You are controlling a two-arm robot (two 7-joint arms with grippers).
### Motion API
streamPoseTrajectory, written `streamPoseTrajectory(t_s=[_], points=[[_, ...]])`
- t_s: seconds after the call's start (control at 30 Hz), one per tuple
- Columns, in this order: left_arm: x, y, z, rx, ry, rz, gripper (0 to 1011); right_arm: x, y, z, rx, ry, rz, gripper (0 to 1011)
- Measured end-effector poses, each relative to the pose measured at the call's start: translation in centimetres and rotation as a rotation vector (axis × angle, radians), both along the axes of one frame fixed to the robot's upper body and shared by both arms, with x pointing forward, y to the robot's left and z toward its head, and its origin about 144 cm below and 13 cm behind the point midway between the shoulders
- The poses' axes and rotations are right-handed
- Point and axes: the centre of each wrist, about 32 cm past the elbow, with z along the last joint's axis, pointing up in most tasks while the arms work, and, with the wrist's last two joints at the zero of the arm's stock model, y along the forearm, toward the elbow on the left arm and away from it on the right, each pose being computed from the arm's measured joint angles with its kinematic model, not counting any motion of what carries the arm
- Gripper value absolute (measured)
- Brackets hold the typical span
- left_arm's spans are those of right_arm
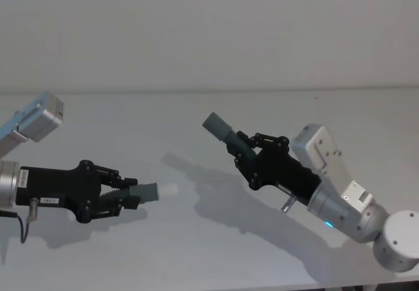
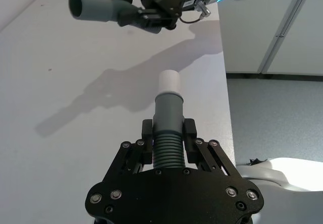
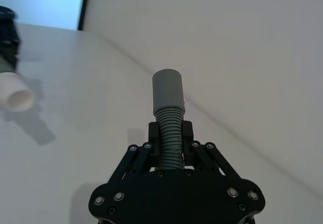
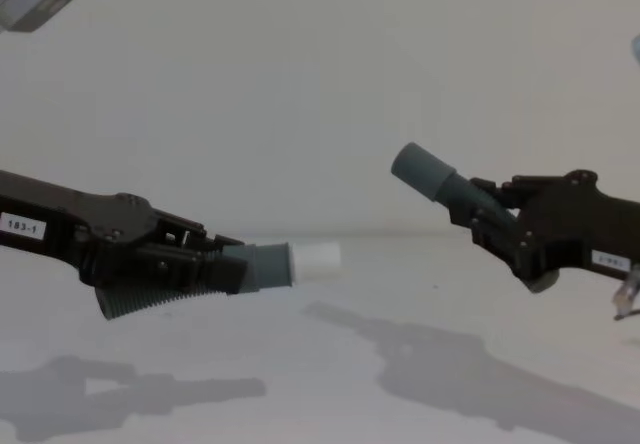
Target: Use both hands to pick up one end of the pipe from the table, align the ends, and insert them.
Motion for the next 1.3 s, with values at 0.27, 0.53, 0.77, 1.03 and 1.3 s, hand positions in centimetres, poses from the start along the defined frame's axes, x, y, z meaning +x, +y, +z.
streamPoseTrajectory(t_s=[0.27,0.53,0.77,1.03,1.3], points=[[0.0,0.0,0.0,0.000,0.000,0.000,325,1.2,-2.0,0.1,-0.025,-0.112,0.144,225],[0.0,0.0,0.0,0.000,0.000,0.000,325,2.4,-3.9,0.4,-0.054,-0.216,0.287,225],[0.0,0.0,0.0,0.000,0.000,0.000,327,3.4,-5.2,0.7,-0.078,-0.288,0.397,225],[0.0,0.0,0.0,0.000,0.000,0.000,327,4.8,-6.7,1.3,-0.111,-0.375,0.540,225],[0.0,0.0,0.0,0.000,0.000,0.000,327,6.1,-7.8,2.1,-0.148,-0.464,0.691,225]])
